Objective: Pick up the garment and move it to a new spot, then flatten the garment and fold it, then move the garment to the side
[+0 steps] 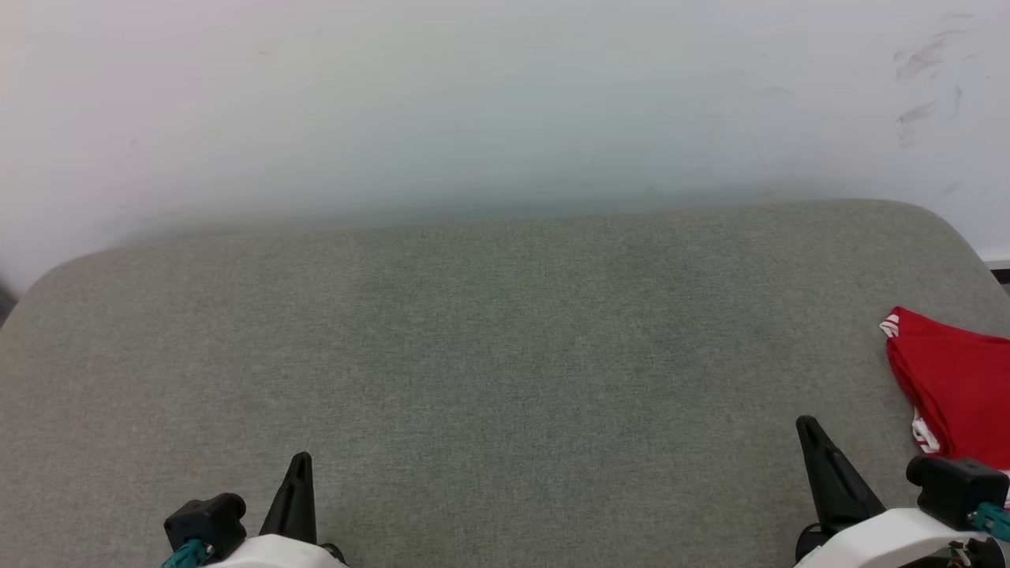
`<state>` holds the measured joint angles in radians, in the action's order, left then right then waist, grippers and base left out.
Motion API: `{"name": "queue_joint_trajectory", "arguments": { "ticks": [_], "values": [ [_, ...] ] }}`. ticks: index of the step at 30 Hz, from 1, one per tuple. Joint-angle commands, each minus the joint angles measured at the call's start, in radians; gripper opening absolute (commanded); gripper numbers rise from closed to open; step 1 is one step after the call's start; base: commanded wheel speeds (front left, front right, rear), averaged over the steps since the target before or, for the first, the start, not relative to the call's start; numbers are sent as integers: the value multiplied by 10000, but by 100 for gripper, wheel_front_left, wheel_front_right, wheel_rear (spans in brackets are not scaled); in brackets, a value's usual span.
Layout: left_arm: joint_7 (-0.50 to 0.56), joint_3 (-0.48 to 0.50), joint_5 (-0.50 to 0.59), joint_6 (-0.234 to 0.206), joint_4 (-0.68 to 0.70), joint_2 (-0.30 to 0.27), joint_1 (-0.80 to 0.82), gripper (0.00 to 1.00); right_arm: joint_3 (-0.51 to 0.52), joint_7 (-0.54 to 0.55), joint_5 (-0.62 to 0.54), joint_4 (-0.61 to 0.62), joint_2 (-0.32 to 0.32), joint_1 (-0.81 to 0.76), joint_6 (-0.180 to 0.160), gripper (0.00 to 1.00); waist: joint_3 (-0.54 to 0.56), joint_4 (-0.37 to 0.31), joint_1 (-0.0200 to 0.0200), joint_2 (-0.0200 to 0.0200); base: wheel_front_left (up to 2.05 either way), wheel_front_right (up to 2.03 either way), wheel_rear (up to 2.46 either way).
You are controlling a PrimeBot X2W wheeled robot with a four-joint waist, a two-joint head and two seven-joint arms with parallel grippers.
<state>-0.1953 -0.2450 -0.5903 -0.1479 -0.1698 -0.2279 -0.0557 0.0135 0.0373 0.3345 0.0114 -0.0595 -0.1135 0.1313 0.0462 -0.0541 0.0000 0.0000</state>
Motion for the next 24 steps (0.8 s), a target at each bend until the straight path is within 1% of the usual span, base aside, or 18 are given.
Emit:
{"name": "queue_joint_trajectory", "arguments": {
  "ticks": [1, 12, 24],
  "values": [
    [50, 157, -276, 83, 95, 3, 294, 0, 31, -4, 358, 69, -57, 334, -1, 0, -3, 4, 0, 0, 0, 0, 0],
    [482, 641, -1854, 511, -72, 238, 535, 0, 108, 56, 2344, -334, -94, 645, -2, 0, -51, 57, 0, 0, 0, 0, 0],
    [903, 1123, -3364, 917, -183, 472, 753, 0, 201, 122, 4234, -716, -117, 938, -2, 0, -104, 115, 0, 0, 0, 0, 0]
  ]
}}
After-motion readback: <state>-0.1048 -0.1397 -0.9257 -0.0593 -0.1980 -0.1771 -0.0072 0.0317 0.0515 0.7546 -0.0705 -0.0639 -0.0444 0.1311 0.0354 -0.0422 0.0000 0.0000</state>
